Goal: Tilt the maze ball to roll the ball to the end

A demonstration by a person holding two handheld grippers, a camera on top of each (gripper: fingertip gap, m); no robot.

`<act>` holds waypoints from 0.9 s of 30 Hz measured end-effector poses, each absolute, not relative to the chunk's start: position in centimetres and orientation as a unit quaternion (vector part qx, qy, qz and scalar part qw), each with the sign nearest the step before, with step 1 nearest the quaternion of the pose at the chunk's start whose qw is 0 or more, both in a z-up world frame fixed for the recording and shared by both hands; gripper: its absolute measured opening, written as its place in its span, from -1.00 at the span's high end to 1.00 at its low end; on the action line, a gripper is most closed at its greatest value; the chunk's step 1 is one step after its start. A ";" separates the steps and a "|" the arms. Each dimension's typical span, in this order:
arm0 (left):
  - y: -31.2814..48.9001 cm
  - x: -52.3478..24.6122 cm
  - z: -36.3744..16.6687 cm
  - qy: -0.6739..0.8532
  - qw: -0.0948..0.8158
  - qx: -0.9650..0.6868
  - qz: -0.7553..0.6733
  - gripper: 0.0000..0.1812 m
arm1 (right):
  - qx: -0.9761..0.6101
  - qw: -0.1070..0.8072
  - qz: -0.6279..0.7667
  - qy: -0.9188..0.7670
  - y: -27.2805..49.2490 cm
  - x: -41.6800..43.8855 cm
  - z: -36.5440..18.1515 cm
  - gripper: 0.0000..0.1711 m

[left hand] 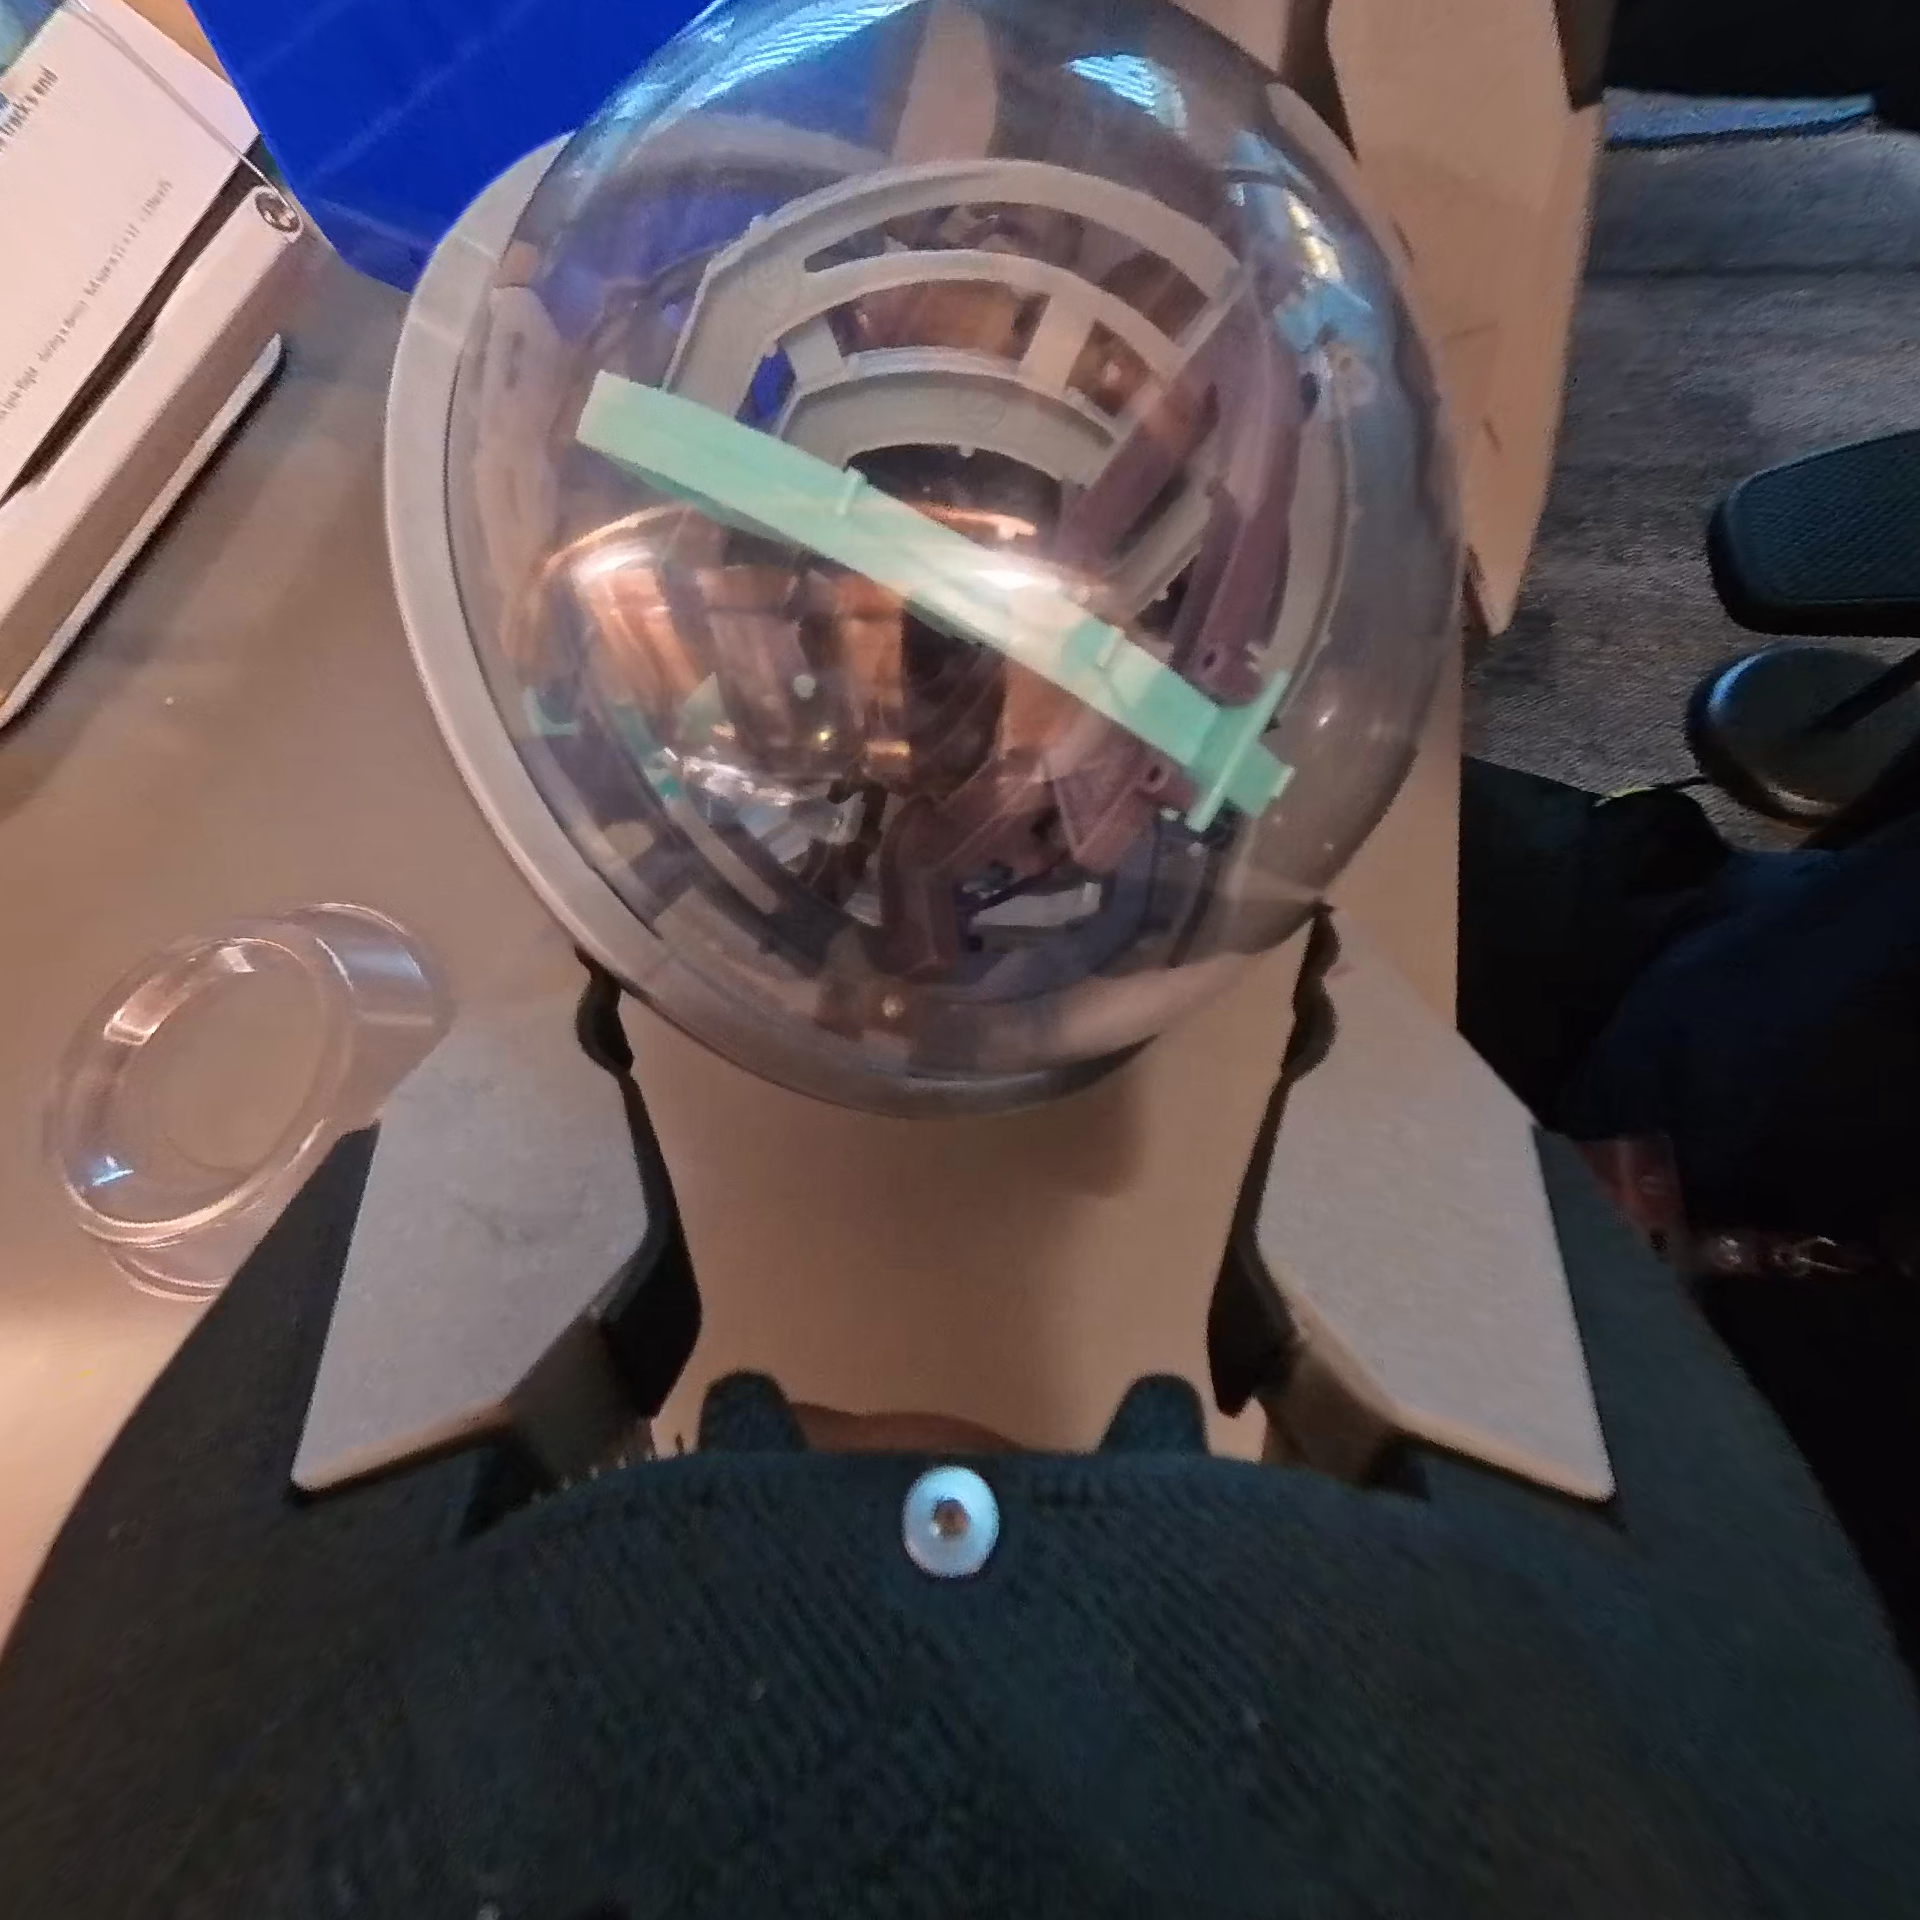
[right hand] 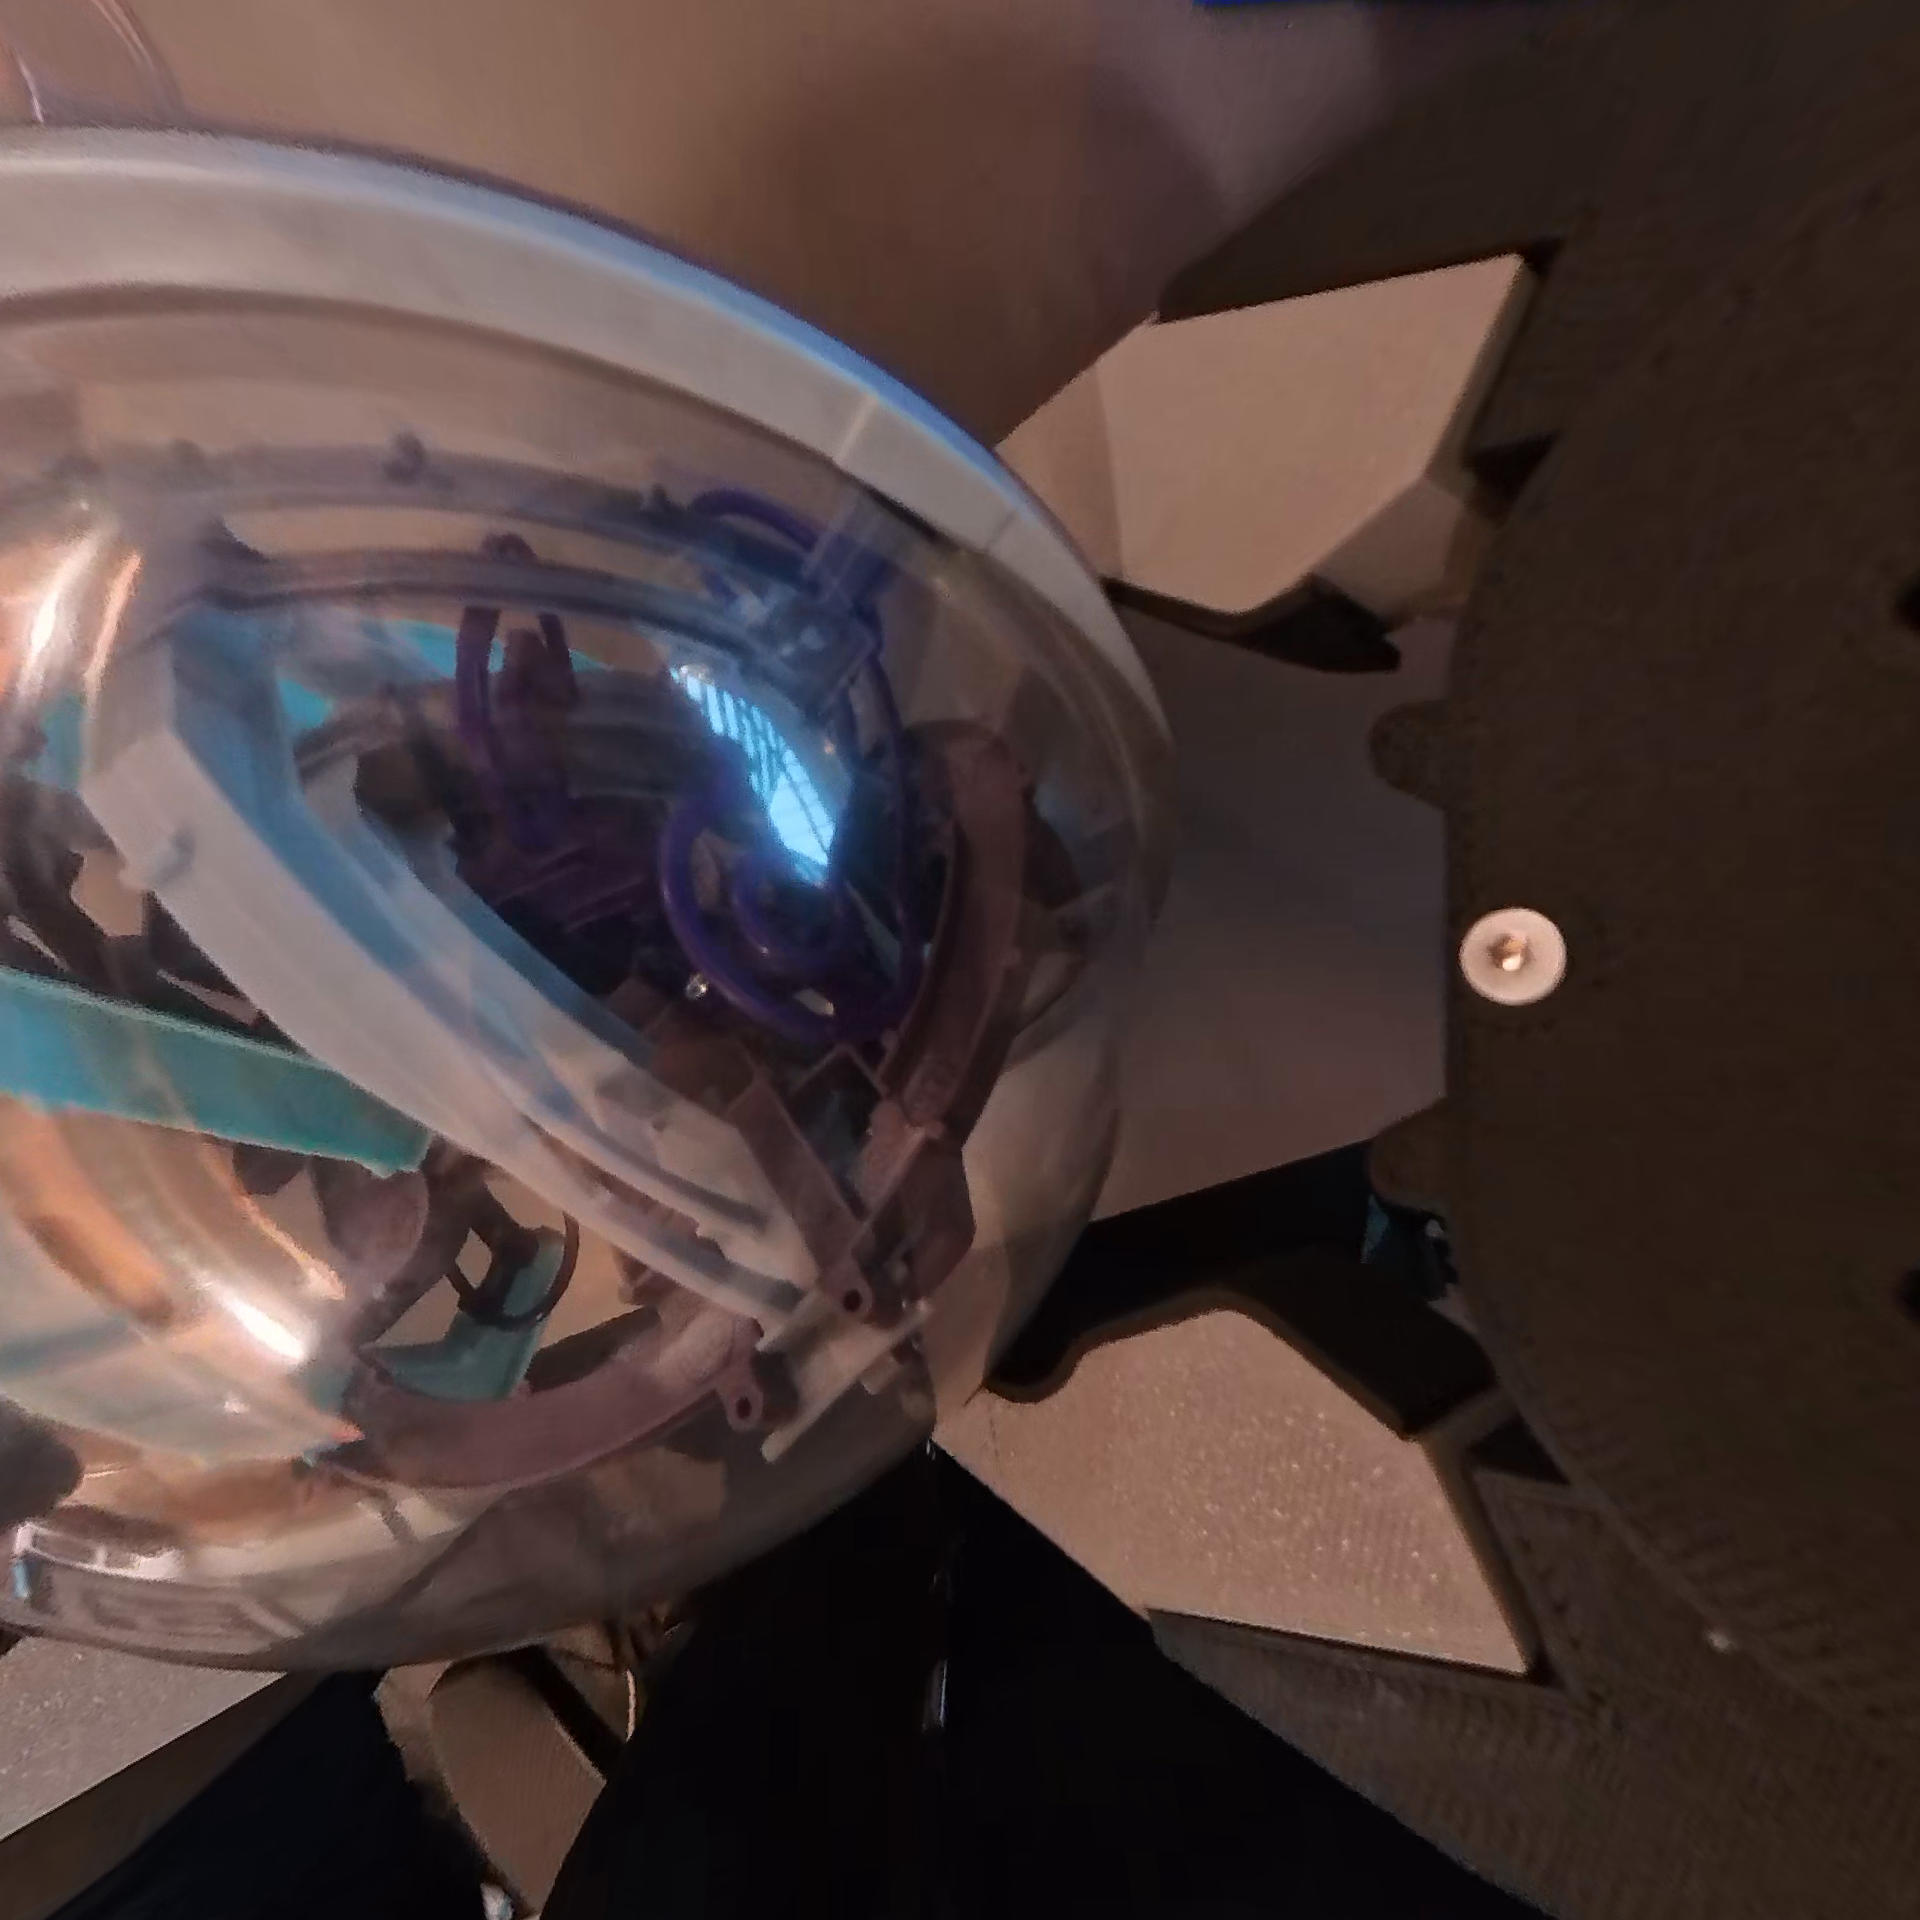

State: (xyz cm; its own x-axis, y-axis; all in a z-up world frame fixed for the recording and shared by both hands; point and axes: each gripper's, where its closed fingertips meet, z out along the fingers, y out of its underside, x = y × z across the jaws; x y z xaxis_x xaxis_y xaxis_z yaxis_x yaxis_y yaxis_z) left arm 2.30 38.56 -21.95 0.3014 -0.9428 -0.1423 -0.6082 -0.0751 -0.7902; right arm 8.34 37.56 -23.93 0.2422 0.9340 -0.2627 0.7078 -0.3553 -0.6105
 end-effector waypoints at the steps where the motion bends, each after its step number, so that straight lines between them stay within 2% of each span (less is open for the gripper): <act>1: 38.5 2.3 -22.0 0.551 0.394 -0.703 -0.215 -0.40 | -0.768 0.182 0.303 -0.534 37.5 8.3 -23.9 -0.71; 22: 39.0 2.0 -21.6 0.524 0.345 -0.724 -0.287 -0.39 | -0.782 0.079 0.359 -0.503 37.2 8.4 -23.5 -0.67; 27: 39.4 1.7 -21.5 0.522 0.350 -0.723 -0.288 -0.39 | -0.779 0.085 0.365 -0.503 37.6 8.1 -23.6 -0.66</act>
State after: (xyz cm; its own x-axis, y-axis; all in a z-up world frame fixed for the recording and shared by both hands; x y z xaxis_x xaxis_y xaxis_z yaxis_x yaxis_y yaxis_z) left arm 1.73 39.38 -21.52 0.2893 -0.9558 0.0518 -0.5523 -0.2109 -0.8065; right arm 8.13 37.59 -23.56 0.2286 0.8451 -0.4832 0.7218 -0.4802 -0.4983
